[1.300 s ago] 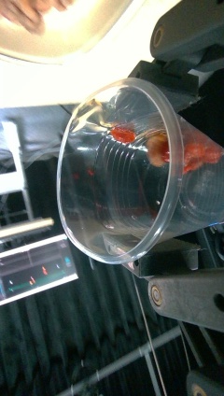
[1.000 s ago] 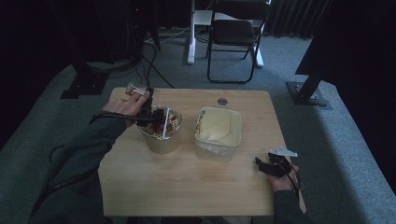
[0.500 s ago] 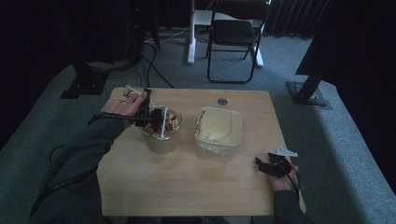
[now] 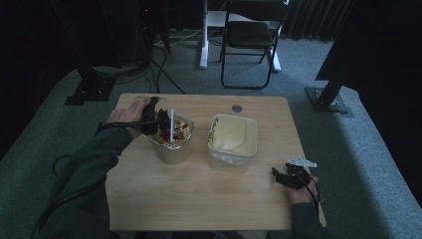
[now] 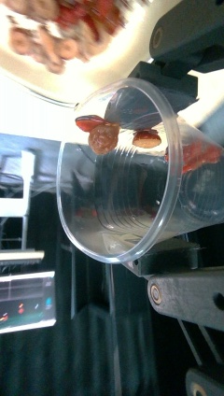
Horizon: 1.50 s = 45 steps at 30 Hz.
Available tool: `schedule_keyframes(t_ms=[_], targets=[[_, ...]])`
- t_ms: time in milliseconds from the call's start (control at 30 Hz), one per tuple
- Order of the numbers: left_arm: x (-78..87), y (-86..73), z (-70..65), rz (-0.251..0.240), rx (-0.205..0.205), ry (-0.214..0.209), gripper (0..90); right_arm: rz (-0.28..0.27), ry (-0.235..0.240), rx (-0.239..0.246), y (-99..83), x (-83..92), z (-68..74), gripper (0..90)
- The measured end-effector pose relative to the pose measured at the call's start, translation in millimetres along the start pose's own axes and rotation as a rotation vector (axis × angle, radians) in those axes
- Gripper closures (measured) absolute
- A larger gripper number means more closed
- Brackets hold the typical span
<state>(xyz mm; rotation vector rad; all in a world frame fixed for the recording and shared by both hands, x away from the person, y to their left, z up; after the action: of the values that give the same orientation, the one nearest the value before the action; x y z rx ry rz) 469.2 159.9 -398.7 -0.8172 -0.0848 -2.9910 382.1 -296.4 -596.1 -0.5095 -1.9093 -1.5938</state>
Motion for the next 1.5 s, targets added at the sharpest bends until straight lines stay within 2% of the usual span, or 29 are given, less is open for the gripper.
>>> schedule_keyframes(t_ms=[33, 67, 100, 133, 167, 200, 233, 333, 467, 600, 967, 1167, 1200, 1267, 1400, 1500], targets=[[0.0, 0.0, 0.0, 0.000, 0.000, 0.000, 39.4, 0.000, 0.000, 0.000, 0.0, 0.0, 0.0, 34.3], [-0.2, -3.1, 1.2, -0.030, 0.061, -0.033, 39.4, 0.000, 0.001, 0.001, 0.5, -0.6, -0.1, 34.3], [-0.2, -3.1, 1.2, -0.030, 0.061, -0.033, 39.3, 0.000, 0.001, 0.001, 0.5, -0.6, -0.1, 34.3], [-0.1, -4.1, 3.0, -0.068, 0.125, -0.072, 39.3, -0.001, 0.001, 0.001, 0.7, -0.8, -0.2, 34.3], [0.0, -4.2, 3.8, -0.082, 0.146, -0.082, 39.2, -0.001, 0.001, 0.001, 0.8, -0.9, -0.1, 34.3], [0.0, -4.2, 3.8, -0.082, 0.146, -0.082, 39.1, -0.001, 0.001, 0.001, 0.8, -0.9, -0.1, 34.3], [1.0, -4.8, 6.3, -0.107, 0.199, -0.110, 39.1, -0.001, 0.001, 0.002, 0.8, -0.9, -0.2, 34.3], [2.6, -5.3, 9.2, -0.151, 0.267, -0.155, 38.2, -0.001, 0.001, 0.002, 0.8, -0.9, -0.2, 34.3], [3.3, -6.0, 14.4, -0.223, 0.395, -0.220, 37.8, 0.001, 0.001, 0.001, 0.5, -0.6, 0.0, 34.3], [4.1, -8.3, 23.2, -0.289, 0.512, -0.264, 37.6, 0.001, 0.002, 0.002, 0.1, -0.1, 0.3, 34.3], [7.0, -7.3, 43.3, -0.461, 0.753, -0.383, 36.8, 0.000, 0.002, 0.001, -0.2, 0.2, 0.5, 34.3], [5.3, -6.7, 47.4, -0.485, 0.794, -0.403, 36.9, -0.001, 0.003, 0.003, -0.6, 0.7, 0.3, 34.3], [5.1, -6.1, 48.8, -0.501, 0.815, -0.410, 36.9, -0.001, 0.003, 0.003, -0.6, 0.7, 0.3, 34.2], [5.7, -5.3, 49.6, -0.512, 0.828, -0.417, 36.9, -0.001, 0.003, 0.003, -0.6, 0.7, 0.3, 34.3], [6.0, -1.4, 50.2, -0.523, 0.832, -0.428, 36.8, -0.001, 0.004, 0.004, -0.5, 0.6, 0.3, 34.2], [7.5, 3.3, 52.1, -0.558, 0.869, -0.459, 36.8, -0.001, 0.004, 0.004, -0.5, 0.5, 0.3, 34.2]])
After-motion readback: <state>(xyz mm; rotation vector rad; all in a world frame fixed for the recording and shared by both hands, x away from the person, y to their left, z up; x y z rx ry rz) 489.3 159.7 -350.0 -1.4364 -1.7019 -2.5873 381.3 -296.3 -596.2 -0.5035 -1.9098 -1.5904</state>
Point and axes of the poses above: each handheld gripper's, and its own axes: x roughly backward along the jaws, y roughly out of its top, z roughly to its left, the point moved 7 cm from there along -x, roughly forward along the jaws, and after that the axes turned 10 degrees about -y, right-handed, at the moved point
